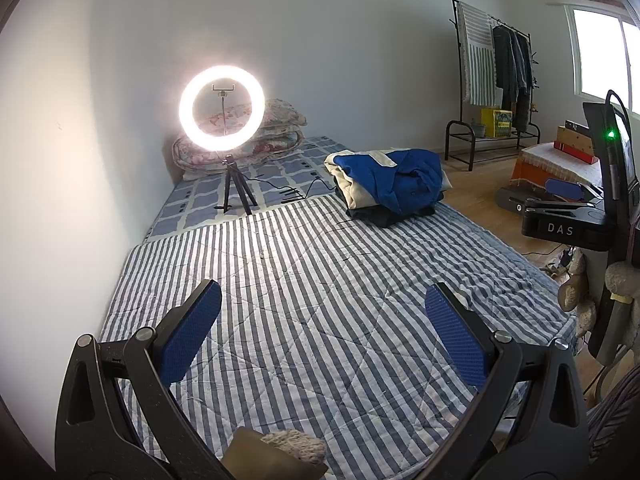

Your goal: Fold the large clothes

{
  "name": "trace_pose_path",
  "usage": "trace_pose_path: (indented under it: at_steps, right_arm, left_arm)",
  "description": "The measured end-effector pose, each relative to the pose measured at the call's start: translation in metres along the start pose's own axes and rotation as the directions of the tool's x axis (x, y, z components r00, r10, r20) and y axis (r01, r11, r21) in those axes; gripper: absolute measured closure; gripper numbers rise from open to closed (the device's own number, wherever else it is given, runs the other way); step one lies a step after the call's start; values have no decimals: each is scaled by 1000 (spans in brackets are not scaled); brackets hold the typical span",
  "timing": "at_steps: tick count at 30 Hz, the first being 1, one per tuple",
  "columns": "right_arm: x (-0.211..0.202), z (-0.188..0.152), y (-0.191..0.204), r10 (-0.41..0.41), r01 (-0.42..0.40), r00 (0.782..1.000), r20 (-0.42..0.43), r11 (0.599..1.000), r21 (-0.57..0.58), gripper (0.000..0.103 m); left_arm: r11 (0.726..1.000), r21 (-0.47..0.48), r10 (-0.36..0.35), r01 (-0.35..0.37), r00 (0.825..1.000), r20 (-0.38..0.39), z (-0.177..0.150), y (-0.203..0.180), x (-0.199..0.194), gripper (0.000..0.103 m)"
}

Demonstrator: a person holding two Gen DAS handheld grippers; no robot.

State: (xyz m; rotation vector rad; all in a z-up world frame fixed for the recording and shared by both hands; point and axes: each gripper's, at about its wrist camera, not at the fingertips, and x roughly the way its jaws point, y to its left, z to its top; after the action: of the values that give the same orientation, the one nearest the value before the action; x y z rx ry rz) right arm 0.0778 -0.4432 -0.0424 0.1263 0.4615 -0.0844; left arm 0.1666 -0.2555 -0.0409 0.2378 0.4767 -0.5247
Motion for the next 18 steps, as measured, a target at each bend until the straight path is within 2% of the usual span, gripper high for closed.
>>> trace_pose_path:
  at_steps: [18]
  right_arm:
    - [1, 1, 2, 11, -11, 1000, -2, 1000, -5, 0]
  left_arm:
    - [1000, 1, 12, -12, 1000, 4, 1, 1, -1, 0]
